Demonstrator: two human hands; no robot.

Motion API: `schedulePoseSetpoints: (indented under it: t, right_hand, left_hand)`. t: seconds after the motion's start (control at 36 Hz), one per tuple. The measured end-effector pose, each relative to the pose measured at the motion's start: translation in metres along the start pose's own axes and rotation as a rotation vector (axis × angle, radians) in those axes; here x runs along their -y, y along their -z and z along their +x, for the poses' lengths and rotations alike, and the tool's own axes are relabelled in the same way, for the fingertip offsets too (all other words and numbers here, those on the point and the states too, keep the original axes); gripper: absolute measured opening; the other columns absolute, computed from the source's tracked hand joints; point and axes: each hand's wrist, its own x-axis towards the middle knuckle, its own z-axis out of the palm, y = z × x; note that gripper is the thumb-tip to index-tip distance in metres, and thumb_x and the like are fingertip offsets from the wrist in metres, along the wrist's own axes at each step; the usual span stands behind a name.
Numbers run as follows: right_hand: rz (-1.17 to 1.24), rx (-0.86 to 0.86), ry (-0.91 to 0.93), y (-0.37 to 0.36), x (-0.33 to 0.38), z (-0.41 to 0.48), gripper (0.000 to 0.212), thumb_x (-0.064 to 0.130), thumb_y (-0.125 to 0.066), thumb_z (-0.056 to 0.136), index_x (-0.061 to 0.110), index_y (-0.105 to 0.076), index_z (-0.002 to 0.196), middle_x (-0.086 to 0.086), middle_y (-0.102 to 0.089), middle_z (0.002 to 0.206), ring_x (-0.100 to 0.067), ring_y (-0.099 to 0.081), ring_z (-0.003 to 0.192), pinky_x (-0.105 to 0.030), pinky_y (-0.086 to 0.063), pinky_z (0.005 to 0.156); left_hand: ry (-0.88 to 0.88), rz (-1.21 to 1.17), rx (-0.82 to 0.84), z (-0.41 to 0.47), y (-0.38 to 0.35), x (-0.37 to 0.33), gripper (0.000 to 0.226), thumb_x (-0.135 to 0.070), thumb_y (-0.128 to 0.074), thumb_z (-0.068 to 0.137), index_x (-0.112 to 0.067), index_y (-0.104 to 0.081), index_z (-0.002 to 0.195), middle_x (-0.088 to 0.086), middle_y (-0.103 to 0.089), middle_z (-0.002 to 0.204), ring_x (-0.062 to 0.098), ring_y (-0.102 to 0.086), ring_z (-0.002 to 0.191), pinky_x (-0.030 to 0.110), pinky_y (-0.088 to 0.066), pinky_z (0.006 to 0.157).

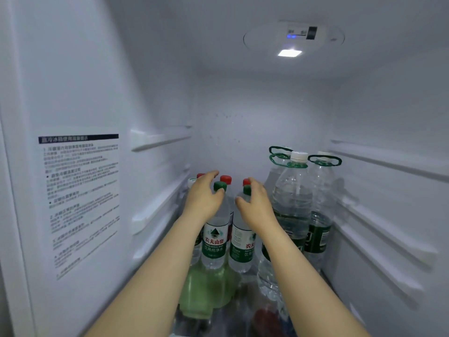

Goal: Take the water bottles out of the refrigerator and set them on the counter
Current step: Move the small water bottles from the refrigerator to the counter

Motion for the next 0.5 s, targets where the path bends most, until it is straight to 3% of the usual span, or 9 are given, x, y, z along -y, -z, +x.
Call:
schedulePoseSetpoints:
  t: [0.19, 0.39, 0.5]
  right_hand:
    - [0.004, 0.001, 0.003, -0.004, -0.005, 0.002, 0.062, 0.012, -0.051, 0.097, 0.005, -0.021, 0.151, -0.011, -0.028, 0.152, -0.019, -0.034, 0.138, -0.025, -0.025, 0.11]
    - [0.021, -0.046, 0.046, -0.006, -0.011, -0.006, 0.058, 0.009, -0.048, 0.097, 0.008, -0.024, 0.15, -0.007, -0.03, 0.15, -0.014, -0.034, 0.135, -0.011, -0.019, 0.099]
    - [0.025, -0.068, 0.091, -0.007, -0.017, -0.017, 0.058, 0.009, -0.048, 0.097, 0.012, -0.025, 0.15, -0.003, -0.029, 0.151, -0.007, -0.032, 0.133, -0.01, -0.018, 0.101]
  left_hand:
    - [-0.032, 0.036, 0.06, 0.002, -0.007, 0.003, 0.045, -0.006, -0.048, 0.095, -0.014, -0.048, 0.139, 0.005, -0.049, 0.142, 0.018, -0.045, 0.129, 0.019, -0.029, 0.098]
    - [-0.068, 0.001, -0.021, -0.006, -0.008, 0.01, 0.04, -0.001, -0.046, 0.094, -0.012, -0.053, 0.132, 0.004, -0.051, 0.136, 0.017, -0.049, 0.121, 0.02, -0.034, 0.097]
    - [-0.082, -0.092, -0.077, -0.015, -0.007, 0.016, 0.038, -0.003, -0.05, 0.093, -0.016, -0.057, 0.127, -0.001, -0.055, 0.132, 0.014, -0.05, 0.121, 0.026, -0.039, 0.104]
